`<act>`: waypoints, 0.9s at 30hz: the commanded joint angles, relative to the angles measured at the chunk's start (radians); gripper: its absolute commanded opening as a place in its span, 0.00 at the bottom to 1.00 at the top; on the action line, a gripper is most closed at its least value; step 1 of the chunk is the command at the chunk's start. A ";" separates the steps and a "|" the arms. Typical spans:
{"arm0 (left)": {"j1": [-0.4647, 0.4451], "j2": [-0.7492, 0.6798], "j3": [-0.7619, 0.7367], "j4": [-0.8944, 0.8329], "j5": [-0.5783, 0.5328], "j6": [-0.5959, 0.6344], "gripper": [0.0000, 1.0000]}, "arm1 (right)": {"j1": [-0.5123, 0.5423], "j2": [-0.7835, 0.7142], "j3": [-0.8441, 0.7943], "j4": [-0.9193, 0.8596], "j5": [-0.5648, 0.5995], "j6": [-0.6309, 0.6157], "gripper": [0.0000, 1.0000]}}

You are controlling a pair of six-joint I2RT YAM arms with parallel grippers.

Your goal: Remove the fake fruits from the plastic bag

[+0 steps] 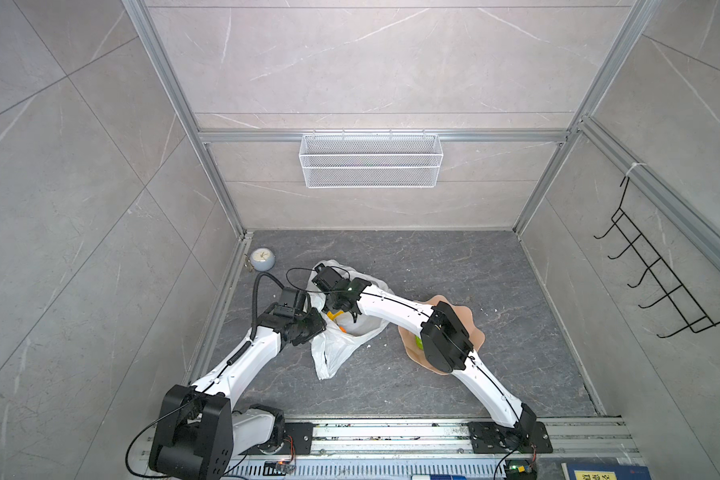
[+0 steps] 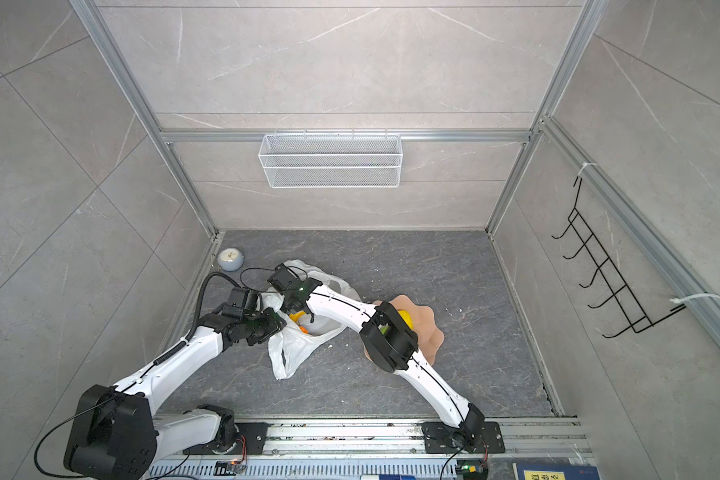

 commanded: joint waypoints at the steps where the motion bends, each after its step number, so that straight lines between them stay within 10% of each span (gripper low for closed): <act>1: 0.002 -0.018 -0.008 0.007 0.030 0.024 0.43 | -0.001 0.032 0.030 -0.027 0.040 -0.033 0.50; 11: 0.003 -0.018 -0.004 0.012 0.033 0.022 0.43 | 0.023 0.043 0.018 -0.028 0.131 -0.139 0.60; 27: 0.004 -0.022 -0.007 0.005 0.030 0.025 0.43 | 0.040 0.164 0.171 -0.058 0.276 -0.232 0.26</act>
